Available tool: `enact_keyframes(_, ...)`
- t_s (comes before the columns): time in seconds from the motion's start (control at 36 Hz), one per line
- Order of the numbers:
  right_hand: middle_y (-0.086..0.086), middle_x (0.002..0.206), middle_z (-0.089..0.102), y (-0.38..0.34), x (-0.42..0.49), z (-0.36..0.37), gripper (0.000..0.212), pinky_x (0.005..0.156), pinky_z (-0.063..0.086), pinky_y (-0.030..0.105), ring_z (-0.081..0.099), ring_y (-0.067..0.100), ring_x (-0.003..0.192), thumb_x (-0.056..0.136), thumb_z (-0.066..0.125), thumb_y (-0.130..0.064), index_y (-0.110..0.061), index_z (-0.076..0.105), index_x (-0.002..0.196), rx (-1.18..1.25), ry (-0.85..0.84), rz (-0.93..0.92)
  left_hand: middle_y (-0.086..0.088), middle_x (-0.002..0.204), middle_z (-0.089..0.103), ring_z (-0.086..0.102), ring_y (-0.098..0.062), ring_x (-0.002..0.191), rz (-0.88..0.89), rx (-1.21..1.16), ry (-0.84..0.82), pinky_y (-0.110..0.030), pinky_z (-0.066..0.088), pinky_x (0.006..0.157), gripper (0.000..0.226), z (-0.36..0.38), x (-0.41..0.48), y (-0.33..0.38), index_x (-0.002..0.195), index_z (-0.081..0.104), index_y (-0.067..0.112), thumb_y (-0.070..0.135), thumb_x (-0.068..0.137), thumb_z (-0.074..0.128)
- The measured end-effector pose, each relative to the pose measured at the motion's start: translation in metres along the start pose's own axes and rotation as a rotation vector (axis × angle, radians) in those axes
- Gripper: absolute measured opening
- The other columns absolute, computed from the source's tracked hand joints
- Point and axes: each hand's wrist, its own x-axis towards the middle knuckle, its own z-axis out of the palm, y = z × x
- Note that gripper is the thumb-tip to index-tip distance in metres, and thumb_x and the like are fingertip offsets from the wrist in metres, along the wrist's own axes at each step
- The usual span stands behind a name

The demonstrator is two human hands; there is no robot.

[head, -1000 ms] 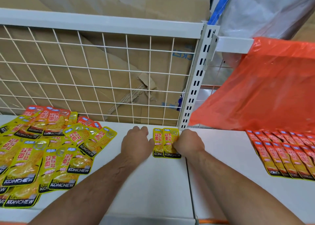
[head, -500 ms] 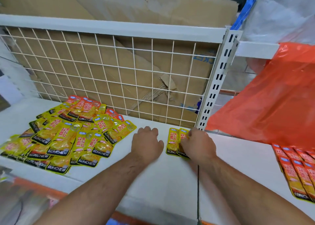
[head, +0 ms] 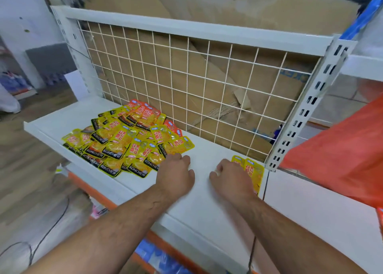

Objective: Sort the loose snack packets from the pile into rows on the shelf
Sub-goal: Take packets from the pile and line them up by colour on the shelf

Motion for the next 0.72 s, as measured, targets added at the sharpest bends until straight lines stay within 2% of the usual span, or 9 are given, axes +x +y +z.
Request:
enact_keyframes(0.25,0.001,0.105,0.066,-0.052,0.03,0.021,0.025,0.078,0.049,0.032,0.062,0.027,0.1,0.086,0.05,-0.038,-0.021,0.062,0.101,-0.037,-0.031,0.042,-0.008,0.099,0.06,0.052,-0.032,0.1,0.05,-0.054,0.055,-0.038,0.045,0.075,0.022,-0.008,0.036,-0.056,0.1,0.065,0.014,0.013,0.082,0.053)
enact_keyframes(0.36,0.0,0.104,0.067,-0.082,0.045,0.036,0.025,0.079,0.051,0.033,0.062,0.027,0.099,0.087,0.05,-0.04,-0.022,0.062,0.099,-0.023,-0.037,0.116,-0.005,0.105,0.06,0.051,-0.03,0.105,0.101,-0.028,-0.03,-0.037,0.047,0.08,0.029,-0.017,0.061,-0.09,0.108,0.065,0.018,0.017,0.079,0.059)
enact_keyframes(0.47,0.003,0.105,0.067,-0.107,0.064,0.05,0.029,0.078,0.05,0.033,0.063,0.029,0.1,0.09,0.05,-0.045,-0.021,0.061,0.101,-0.045,-0.033,0.17,-0.004,0.103,0.063,0.052,-0.029,0.104,0.215,-0.018,-0.04,-0.036,0.047,0.077,0.038,-0.027,0.086,-0.116,0.107,0.068,0.018,0.008,0.071,0.057)
enact_keyframes(0.53,0.005,0.108,0.066,-0.115,0.073,0.057,0.035,0.077,0.048,0.034,0.062,0.03,0.101,0.09,0.049,-0.05,-0.019,0.058,0.104,-0.067,-0.027,0.206,-0.001,0.111,0.063,0.05,-0.027,0.108,0.287,0.018,-0.069,-0.036,0.048,0.082,0.042,-0.029,0.098,-0.125,0.111,0.066,0.02,0.009,0.072,0.056)
enact_keyframes(0.58,0.006,0.111,0.064,-0.122,0.081,0.063,0.047,0.077,0.047,0.035,0.062,0.03,0.104,0.09,0.048,-0.059,-0.016,0.053,0.109,-0.101,-0.025,0.253,0.001,0.129,0.058,0.047,-0.027,0.117,0.393,0.067,-0.095,-0.037,0.046,0.092,0.047,-0.028,0.111,-0.133,0.118,0.063,0.022,0.012,0.072,0.056)
enact_keyframes(0.64,0.006,0.113,0.062,-0.129,0.089,0.069,0.059,0.076,0.045,0.035,0.062,0.029,0.107,0.086,0.047,-0.069,-0.016,0.05,0.112,-0.128,-0.026,0.313,0.002,0.151,0.041,0.039,-0.026,0.131,0.474,0.125,-0.152,-0.039,0.039,0.103,0.058,-0.028,0.121,-0.138,0.132,0.055,0.026,0.015,0.075,0.057)
enact_keyframes(0.69,0.005,0.115,0.061,-0.134,0.095,0.074,0.067,0.077,0.045,0.035,0.061,0.028,0.108,0.081,0.049,-0.074,-0.016,0.048,0.114,-0.151,-0.034,0.372,0.005,0.161,0.023,0.031,-0.024,0.138,0.495,0.181,-0.215,-0.041,0.034,0.105,0.067,-0.029,0.128,-0.141,0.142,0.042,0.03,0.014,0.079,0.058)
enact_keyframes(0.72,0.005,0.116,0.06,-0.136,0.098,0.075,0.069,0.078,0.045,0.035,0.061,0.027,0.109,0.08,0.052,-0.075,-0.016,0.048,0.116,-0.159,-0.042,0.394,0.006,0.161,0.021,0.029,-0.023,0.139,0.5,0.207,-0.236,-0.042,0.032,0.105,0.07,-0.03,0.13,-0.141,0.145,0.037,0.03,0.014,0.08,0.058)
